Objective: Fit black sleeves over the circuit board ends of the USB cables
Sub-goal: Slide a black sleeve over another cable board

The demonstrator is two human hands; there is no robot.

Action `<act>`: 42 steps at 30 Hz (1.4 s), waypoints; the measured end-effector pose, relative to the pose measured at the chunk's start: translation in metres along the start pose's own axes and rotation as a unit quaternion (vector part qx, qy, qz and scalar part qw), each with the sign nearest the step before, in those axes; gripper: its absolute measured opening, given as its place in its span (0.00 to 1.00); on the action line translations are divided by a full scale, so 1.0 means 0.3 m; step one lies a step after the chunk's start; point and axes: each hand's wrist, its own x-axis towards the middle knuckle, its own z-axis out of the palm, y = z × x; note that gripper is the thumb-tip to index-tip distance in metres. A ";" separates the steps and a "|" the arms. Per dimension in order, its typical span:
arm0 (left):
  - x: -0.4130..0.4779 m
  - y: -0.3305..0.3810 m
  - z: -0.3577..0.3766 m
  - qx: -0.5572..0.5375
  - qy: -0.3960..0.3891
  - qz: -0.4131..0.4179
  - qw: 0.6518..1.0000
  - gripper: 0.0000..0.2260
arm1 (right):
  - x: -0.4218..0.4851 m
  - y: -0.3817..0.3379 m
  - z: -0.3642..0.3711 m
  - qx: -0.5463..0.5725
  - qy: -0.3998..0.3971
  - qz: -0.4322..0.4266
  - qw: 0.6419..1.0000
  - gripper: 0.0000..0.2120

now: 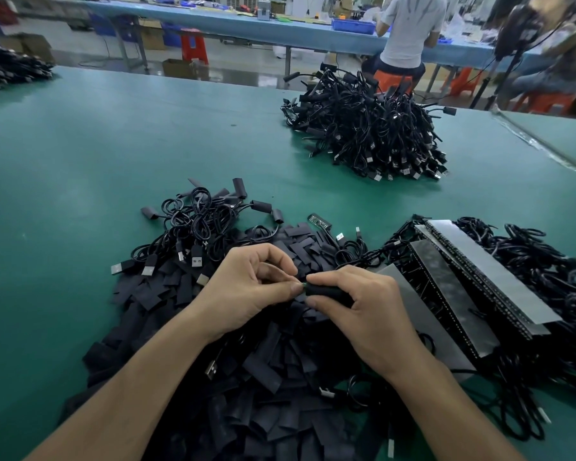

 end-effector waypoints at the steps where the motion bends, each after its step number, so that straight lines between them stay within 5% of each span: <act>1: 0.000 0.000 0.002 0.005 -0.001 0.000 1.000 0.08 | 0.000 -0.001 0.000 0.001 0.002 -0.001 1.000 0.13; 18: -0.003 0.020 -0.002 -0.020 -0.019 -0.021 0.999 0.10 | 0.005 0.005 0.002 0.034 -0.005 0.010 0.999 0.13; 23: 0.001 0.021 -0.001 -0.037 0.000 -0.030 0.999 0.08 | 0.004 0.002 0.003 0.029 0.070 0.036 0.996 0.22; 28: 0.004 0.022 0.000 -0.056 0.007 -0.039 0.998 0.08 | 0.006 0.031 0.015 0.086 0.136 0.085 0.983 0.14; 42: 0.004 0.022 0.009 -0.069 0.027 -0.050 0.996 0.10 | 0.006 0.047 0.015 0.211 0.070 0.101 0.970 0.14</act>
